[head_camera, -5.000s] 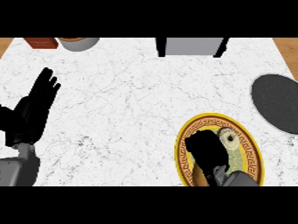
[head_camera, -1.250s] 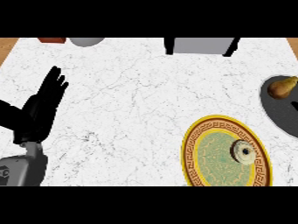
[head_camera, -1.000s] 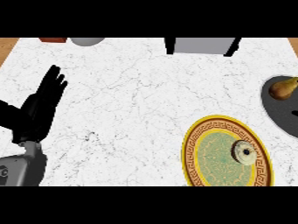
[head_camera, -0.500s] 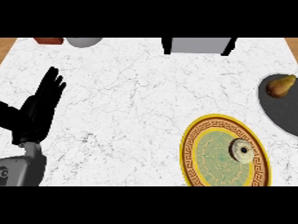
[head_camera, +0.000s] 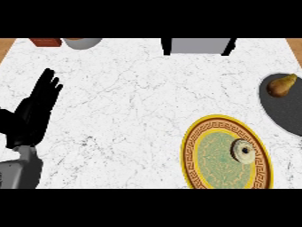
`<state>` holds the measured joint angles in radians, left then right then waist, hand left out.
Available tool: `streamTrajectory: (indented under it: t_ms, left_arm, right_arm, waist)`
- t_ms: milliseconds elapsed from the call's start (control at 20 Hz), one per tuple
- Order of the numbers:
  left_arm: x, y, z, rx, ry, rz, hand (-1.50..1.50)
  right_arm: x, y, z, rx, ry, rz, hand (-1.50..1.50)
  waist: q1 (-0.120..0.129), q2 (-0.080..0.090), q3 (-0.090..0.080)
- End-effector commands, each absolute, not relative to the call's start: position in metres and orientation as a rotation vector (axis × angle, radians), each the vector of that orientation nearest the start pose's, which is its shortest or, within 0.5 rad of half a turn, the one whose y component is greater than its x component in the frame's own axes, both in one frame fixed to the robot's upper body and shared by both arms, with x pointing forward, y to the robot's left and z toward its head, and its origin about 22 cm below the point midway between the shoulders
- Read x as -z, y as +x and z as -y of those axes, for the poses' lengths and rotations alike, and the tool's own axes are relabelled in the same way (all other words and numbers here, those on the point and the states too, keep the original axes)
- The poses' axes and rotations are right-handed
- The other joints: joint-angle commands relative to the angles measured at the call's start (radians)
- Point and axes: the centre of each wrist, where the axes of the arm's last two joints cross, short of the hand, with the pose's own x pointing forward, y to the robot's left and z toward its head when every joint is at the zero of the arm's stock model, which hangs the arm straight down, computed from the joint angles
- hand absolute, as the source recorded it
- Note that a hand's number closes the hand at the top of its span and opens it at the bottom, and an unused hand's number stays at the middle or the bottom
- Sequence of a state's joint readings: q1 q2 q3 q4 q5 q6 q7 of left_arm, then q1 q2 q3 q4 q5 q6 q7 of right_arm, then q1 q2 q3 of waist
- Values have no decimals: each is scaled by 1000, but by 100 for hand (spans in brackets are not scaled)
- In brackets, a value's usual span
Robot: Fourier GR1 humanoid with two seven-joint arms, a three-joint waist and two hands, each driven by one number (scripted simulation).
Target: Pick the pear from the plate and place it in the pan
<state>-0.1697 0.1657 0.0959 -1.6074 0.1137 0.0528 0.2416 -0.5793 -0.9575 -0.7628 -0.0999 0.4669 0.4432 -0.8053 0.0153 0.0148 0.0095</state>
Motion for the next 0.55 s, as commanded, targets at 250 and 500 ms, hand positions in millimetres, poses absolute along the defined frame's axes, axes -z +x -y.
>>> streamTrajectory:
  t_ms: [250, 500]
  left_arm:
    - [-59, 277, -274, -61, 108, 1520, 0]
    - [-62, 278, -266, -38, 82, 1530, 0]
  right_arm:
    - [-83, 183, 612, -137, -330, 1731, -150]
    - [-77, 177, 612, -138, -358, 1733, -150]
  waist:
    - [-13, -4, 1]
    - [-8, -6, 1]
